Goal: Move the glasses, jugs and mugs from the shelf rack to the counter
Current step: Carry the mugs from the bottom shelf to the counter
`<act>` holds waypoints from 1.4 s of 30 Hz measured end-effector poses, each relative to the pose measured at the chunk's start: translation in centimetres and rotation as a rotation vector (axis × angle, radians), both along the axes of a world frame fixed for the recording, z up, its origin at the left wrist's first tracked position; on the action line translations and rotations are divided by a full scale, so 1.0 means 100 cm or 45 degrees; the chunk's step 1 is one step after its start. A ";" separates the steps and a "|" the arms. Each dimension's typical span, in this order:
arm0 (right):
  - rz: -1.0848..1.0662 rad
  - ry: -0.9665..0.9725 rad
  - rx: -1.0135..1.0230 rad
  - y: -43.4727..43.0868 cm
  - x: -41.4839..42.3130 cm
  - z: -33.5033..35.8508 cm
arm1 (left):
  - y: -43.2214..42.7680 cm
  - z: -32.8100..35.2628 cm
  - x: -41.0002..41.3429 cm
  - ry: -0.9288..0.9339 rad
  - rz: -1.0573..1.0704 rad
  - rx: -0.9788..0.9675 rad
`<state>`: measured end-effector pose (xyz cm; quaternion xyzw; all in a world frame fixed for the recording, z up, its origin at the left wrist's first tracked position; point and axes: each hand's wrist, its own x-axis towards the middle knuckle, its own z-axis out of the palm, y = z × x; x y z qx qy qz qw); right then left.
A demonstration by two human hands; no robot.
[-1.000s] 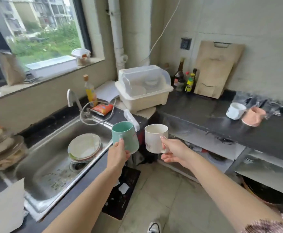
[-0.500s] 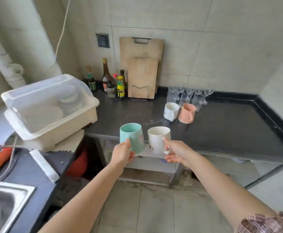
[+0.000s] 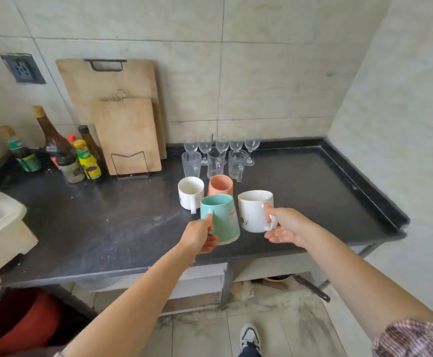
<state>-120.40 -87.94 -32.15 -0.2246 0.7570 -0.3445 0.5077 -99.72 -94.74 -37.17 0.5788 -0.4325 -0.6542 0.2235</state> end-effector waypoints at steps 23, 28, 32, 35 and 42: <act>-0.013 -0.136 0.188 -0.140 -0.202 -0.085 | -0.105 -0.089 -0.215 -0.055 0.114 0.139; -0.029 -0.148 0.189 -0.146 -0.199 -0.099 | -0.111 -0.101 -0.222 -0.035 0.143 0.162; -0.019 -0.166 0.182 -0.146 -0.196 -0.105 | -0.109 -0.108 -0.221 -0.030 0.126 0.132; 0.062 -0.111 0.209 -0.147 -0.195 -0.105 | -0.107 -0.113 -0.221 -0.040 0.087 0.139; 0.292 0.038 0.330 -0.139 -0.195 -0.108 | -0.106 -0.111 -0.220 -0.062 -0.036 0.174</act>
